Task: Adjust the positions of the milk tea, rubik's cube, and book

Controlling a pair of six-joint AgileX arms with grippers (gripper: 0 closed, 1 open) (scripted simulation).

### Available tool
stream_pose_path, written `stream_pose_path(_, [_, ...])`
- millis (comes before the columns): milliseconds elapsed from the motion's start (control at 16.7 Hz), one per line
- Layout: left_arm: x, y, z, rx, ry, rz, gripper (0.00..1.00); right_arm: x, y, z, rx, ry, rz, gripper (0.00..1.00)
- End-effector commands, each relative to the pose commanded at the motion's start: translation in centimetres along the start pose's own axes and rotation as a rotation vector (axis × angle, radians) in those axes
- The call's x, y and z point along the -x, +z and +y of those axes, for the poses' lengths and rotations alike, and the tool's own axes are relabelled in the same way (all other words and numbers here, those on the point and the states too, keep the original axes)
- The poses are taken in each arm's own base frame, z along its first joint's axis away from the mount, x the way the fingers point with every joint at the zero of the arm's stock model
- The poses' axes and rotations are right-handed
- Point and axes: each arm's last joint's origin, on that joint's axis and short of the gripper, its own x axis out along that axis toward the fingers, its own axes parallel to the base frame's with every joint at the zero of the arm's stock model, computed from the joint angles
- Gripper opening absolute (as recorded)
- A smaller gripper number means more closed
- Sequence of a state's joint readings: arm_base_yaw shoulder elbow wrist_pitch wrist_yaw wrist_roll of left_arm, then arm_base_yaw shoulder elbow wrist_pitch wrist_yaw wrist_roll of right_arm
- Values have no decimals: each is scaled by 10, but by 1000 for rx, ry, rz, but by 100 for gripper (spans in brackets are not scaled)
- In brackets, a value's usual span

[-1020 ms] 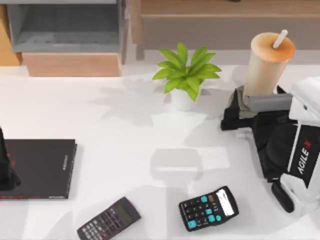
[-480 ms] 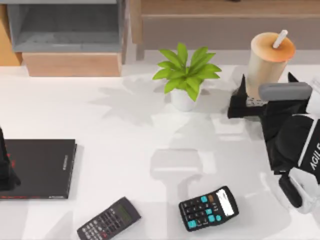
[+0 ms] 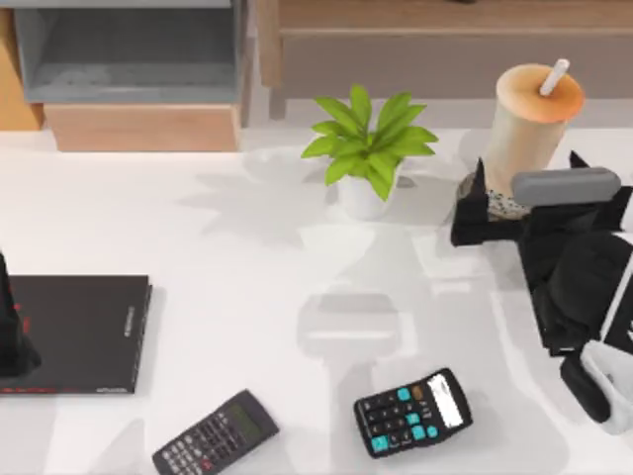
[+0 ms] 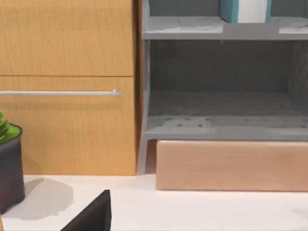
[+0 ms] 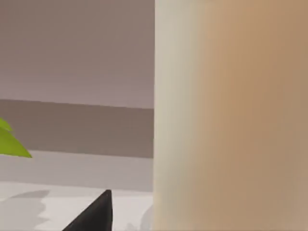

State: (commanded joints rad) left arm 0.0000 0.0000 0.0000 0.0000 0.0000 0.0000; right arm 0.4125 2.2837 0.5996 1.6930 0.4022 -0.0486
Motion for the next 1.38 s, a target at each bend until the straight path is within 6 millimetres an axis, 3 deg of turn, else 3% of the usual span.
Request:
stream_pose_path(420, [0, 0, 0, 0, 0, 0, 100, 10, -1, 2, 22, 20, 49, 100])
stream_pose_path(960, [0, 0, 0, 0, 0, 0, 100, 9, -1, -1, 27, 18, 69, 100])
stream_pose_path(1380, [0, 0, 0, 0, 0, 0, 100, 1, 11, -16, 47, 87, 302, 100])
